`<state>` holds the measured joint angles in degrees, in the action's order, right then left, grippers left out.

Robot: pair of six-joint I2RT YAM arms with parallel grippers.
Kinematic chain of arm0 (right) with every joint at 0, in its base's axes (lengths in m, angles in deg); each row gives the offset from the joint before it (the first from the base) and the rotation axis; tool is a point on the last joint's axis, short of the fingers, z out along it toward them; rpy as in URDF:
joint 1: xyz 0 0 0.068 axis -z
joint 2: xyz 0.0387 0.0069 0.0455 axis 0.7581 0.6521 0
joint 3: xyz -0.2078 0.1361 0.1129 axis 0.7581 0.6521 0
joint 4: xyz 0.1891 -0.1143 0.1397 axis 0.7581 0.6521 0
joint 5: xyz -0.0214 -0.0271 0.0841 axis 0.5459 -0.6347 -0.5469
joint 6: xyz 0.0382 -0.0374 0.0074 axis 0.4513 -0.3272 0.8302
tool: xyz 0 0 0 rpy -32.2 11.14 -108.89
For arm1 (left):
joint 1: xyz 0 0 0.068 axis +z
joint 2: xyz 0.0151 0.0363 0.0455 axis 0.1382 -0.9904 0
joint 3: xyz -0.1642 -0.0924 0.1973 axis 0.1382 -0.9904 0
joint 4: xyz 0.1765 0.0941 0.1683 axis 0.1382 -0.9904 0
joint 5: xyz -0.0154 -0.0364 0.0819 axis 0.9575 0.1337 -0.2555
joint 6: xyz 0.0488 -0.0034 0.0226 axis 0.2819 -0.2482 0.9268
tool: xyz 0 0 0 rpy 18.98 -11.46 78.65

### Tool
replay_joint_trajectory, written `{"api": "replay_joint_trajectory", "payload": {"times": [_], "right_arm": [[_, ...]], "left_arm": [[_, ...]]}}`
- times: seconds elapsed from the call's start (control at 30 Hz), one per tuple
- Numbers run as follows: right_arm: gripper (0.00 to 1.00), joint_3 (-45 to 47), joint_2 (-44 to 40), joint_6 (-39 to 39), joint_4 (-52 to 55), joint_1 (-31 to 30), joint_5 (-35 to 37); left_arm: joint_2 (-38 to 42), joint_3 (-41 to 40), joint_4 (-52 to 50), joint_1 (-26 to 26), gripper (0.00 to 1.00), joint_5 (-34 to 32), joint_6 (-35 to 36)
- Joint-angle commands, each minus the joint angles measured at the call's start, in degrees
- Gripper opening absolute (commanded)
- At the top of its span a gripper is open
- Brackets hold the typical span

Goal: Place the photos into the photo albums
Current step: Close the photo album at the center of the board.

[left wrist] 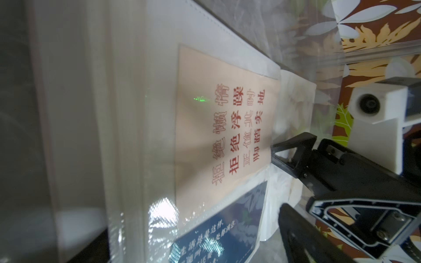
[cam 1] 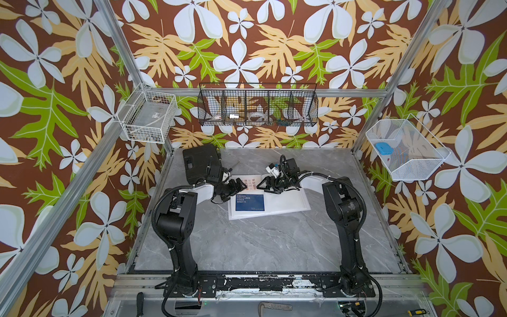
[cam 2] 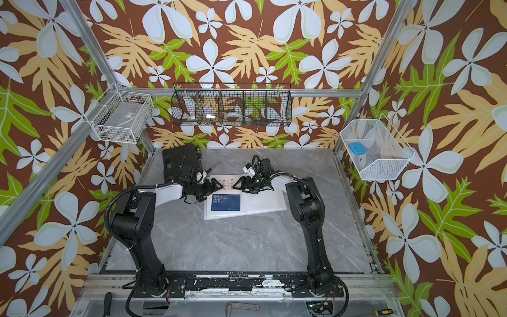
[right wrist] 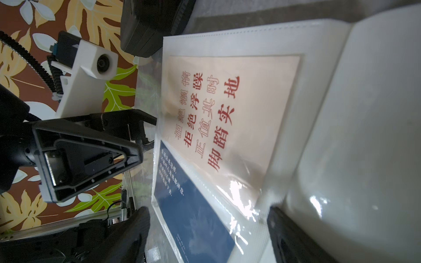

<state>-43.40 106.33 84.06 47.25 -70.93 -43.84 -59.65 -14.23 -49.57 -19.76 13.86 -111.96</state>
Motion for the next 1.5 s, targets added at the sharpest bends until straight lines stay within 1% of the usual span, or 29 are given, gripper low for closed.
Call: {"api": "replay_joint_trajectory", "payload": {"times": [0.0,0.1,0.17,0.23,0.33,0.47,0.57,0.63,0.7,0.73,0.8,0.87,0.93,1.03,1.1,1.2,1.27,1.33,1.43,1.47], "right_arm": [[0.86,2.15,2.28,0.96,16.58,-0.07,16.44],[0.86,2.48,1.91,0.87,16.48,-0.07,16.72],[0.86,2.54,1.94,0.87,16.44,-0.06,16.75],[0.87,2.62,1.85,0.86,16.44,0.04,16.88],[0.87,2.37,1.54,0.84,16.43,0.03,17.14],[0.88,1.74,0.33,0.79,15.58,0.04,17.05],[0.89,0.56,-1.24,-0.15,15.78,0.01,17.43],[0.92,1.38,-4.32,-1.89,14.37,0.08,18.66],[0.95,4.09,-9.51,-5.16,11.89,0.03,21.81],[0.96,5.8,-12.43,-7.31,9.98,-0.07,22.0],[0.99,11.72,-20.25,-10.97,4.88,-0.56,24.57],[0.99,16.79,-26.36,-15.17,2.18,-1.16,26.1],[0.99,21.76,-32.26,-19.58,-0.26,-2.92,28.52],[0.99,28.53,-39.24,-26.13,-3.98,-8.68,35.4],[0.99,33.47,-41.91,-28.64,-9.63,-13.35,39.45],[0.99,42.14,-45.43,-28.02,-22.43,-17.74,44.77],[0.99,45.68,-46.59,-28.65,-27.61,-20.33,51.21],[0.99,47.31,-46.04,-30.19,-31.74,-22.23,56.4],[0.99,47.29,-43.27,-30.38,-37.3,-23.66,61.03],[0.99,46.95,-42.17,-30.5,-39.09,-24.25,61.15]], "left_arm": [[0.52,-1.15,3.67,0.16,0.92,6.9,-2.89],[2.27,-2.13,5.28,0.78,0.86,6.55,-3.4],[3.26,-2.38,6.02,1.09,0.77,6.49,-3.61],[3.96,-1.94,5.32,1.18,0.62,6.12,-2.98],[4.3,-1.48,4.72,1.2,0.44,5.61,-2.56],[3.35,-1.27,6.06,0.88,0.17,6.45,-4.09],[2.98,-0.8,5.97,0.27,0.02,6.7,-4.89],[3.85,-0.62,6.54,0.07,0.0,6.91,-7.01],[5.35,0.41,6.33,-0.31,0.0,5.92,-8.81],[5.75,1.08,6.19,-0.55,0.0,6.05,-9.32],[6.07,2.24,5.72,-1.22,0.0,5.8,-10.78],[5.71,3.03,5.09,-1.85,0.0,5.69,-11.61],[5.53,3.33,4.94,-2.14,0.0,5.74,-12.6],[5.95,3.67,5.05,-2.39,0.0,5.33,-15.0],[6.14,4.41,4.48,-2.85,0.0,5.19,-15.55],[5.71,6.01,2.61,-3.69,0.0,4.59,-15.59],[5.03,6.96,1.63,-4.36,0.0,4.8,-15.48],[4.53,7.46,0.49,-4.99,0.0,4.6,-15.47],[4.34,7.24,0.24,-5.5,0.0,4.57,-16.21],[4.43,7.1,0.23,-5.59,0.0,4.5,-16.56]]}}
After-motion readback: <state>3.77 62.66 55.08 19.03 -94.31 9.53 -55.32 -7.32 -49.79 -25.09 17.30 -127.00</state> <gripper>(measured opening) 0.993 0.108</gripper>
